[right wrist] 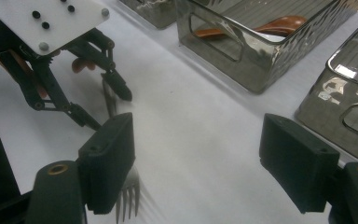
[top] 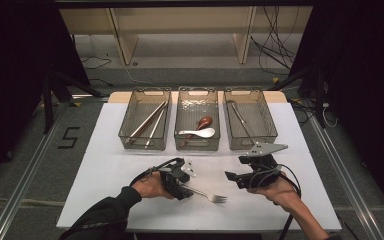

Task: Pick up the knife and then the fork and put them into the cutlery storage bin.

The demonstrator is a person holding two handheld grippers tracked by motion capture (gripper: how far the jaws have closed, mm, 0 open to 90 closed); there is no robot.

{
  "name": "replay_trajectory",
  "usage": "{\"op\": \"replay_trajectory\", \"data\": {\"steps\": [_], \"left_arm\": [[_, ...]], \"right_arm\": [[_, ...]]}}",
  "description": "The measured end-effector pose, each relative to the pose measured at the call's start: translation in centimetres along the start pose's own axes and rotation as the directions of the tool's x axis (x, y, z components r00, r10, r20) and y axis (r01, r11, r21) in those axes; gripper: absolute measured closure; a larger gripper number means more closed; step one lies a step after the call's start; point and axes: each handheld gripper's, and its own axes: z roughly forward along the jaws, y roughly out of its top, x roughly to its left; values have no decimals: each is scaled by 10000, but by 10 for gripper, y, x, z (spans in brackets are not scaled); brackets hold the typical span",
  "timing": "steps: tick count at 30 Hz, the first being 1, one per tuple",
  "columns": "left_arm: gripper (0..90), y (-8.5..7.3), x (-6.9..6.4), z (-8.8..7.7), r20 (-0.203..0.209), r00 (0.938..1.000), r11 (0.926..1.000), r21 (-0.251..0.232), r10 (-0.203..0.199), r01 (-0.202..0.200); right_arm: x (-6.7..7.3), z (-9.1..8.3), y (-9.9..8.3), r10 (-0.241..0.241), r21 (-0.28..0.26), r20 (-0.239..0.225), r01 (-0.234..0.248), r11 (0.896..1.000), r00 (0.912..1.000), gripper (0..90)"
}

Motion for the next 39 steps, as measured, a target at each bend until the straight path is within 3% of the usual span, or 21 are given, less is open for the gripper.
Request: {"op": "replay_trajectory", "data": {"steps": [8, 14, 24, 28, 39], "left_arm": [[667, 1, -4, -5, 242, 9997, 9978, 667, 5, -21], [741, 3, -11, -8, 498, 9976, 9891, 1367, 475, -539], [772, 4, -16, -8, 595, 9940, 9823, 1580, 919, -1003], [805, 8, -21, -8, 713, 9926, 9739, 1983, 978, -1102], [787, 8, -18, -7, 814, 9958, 9787, 1972, 417, -571]], "right_arm": [[0, 0, 0, -5, 13, 10, 5, 10000, 10000, 275], [-1, 0, 0, -41, 23, 37, 41, 10000, 10000, 275], [-1, 0, 0, -6, 42, 51, 5, 10000, 10000, 275], [-1, 0, 0, 16, 71, 56, -16, 10000, 10000, 275], [-1, 0, 0, 48, 62, 76, -48, 10000, 10000, 275]]}}
